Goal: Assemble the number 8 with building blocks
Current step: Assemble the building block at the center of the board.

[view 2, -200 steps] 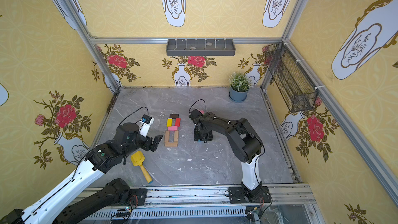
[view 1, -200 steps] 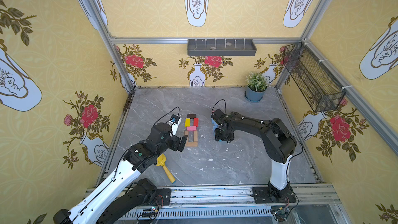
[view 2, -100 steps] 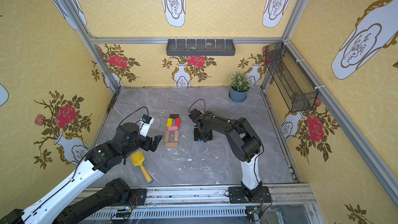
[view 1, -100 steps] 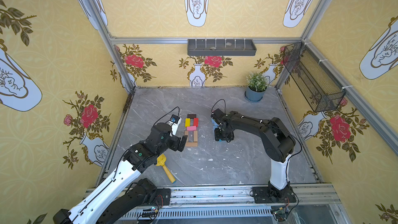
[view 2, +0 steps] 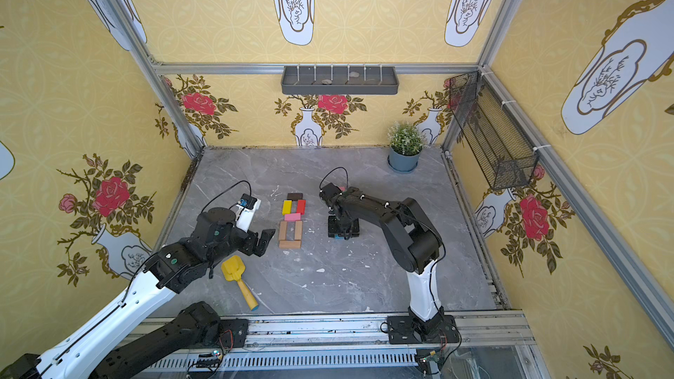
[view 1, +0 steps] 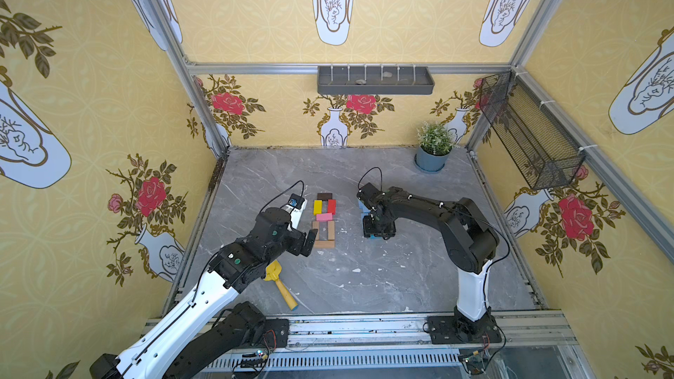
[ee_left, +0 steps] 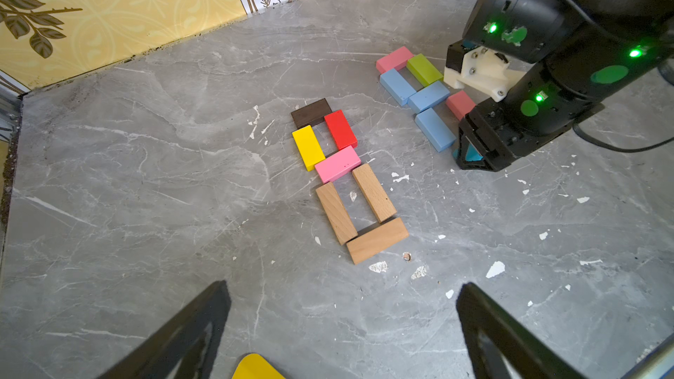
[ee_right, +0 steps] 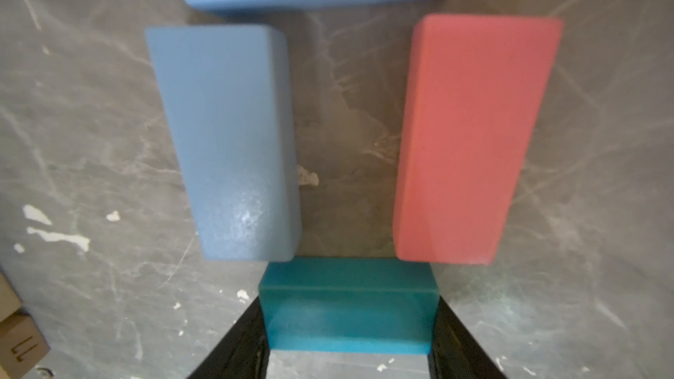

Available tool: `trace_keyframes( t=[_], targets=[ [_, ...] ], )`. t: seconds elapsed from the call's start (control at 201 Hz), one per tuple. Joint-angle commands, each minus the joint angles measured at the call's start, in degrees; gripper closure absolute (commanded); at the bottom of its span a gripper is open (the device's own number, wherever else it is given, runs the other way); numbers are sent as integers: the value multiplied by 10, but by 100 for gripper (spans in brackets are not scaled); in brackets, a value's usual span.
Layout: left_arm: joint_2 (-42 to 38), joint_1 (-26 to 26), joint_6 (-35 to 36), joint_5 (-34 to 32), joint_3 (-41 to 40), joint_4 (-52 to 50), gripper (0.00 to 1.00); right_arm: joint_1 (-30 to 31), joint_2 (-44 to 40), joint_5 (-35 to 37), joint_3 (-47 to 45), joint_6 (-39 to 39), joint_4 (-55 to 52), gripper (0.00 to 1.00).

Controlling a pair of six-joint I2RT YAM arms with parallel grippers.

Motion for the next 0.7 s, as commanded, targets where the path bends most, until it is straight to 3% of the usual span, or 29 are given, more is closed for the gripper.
trace_keyframes(
  t=[0.0, 0.562, 0.692],
  targets=[
    [-1, 0, 1, 3, 1, 3, 0, -1, 9, -3, -1, -4, 39, 44],
    [0, 0, 1, 3, 1, 3, 0, -4, 12, 4, 6, -10, 32, 43],
    [1, 0, 0, 3, 1, 3, 0, -3, 11, 5, 2, -11, 32, 36]
  ],
)
